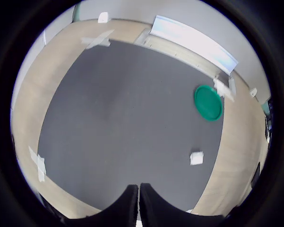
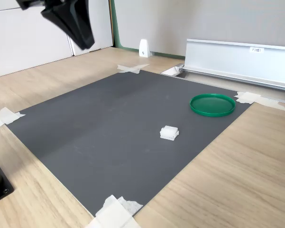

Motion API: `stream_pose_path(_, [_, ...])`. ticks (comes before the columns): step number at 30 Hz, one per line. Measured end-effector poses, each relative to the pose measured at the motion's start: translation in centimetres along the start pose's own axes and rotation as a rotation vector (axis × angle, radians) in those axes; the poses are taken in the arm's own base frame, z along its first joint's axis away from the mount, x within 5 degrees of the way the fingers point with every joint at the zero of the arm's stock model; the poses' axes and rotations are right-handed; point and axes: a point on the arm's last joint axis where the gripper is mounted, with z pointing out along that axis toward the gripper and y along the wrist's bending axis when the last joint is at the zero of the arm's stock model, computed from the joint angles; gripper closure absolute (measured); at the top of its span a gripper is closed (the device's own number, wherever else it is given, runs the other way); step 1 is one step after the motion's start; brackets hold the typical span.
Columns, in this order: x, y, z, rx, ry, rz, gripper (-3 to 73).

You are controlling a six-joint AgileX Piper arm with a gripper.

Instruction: Grasp a white terminal and put it on the green lid.

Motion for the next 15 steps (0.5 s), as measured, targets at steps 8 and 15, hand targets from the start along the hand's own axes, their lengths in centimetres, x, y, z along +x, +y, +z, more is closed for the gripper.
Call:
stream_pose_path(8, [2.4,-3.7,0.1,0.012,0.058,-0.067,70.4])
stream_pose_path(15, [4.2,-6.6,-0.2,0.016,0.024,-0.141,70.4])
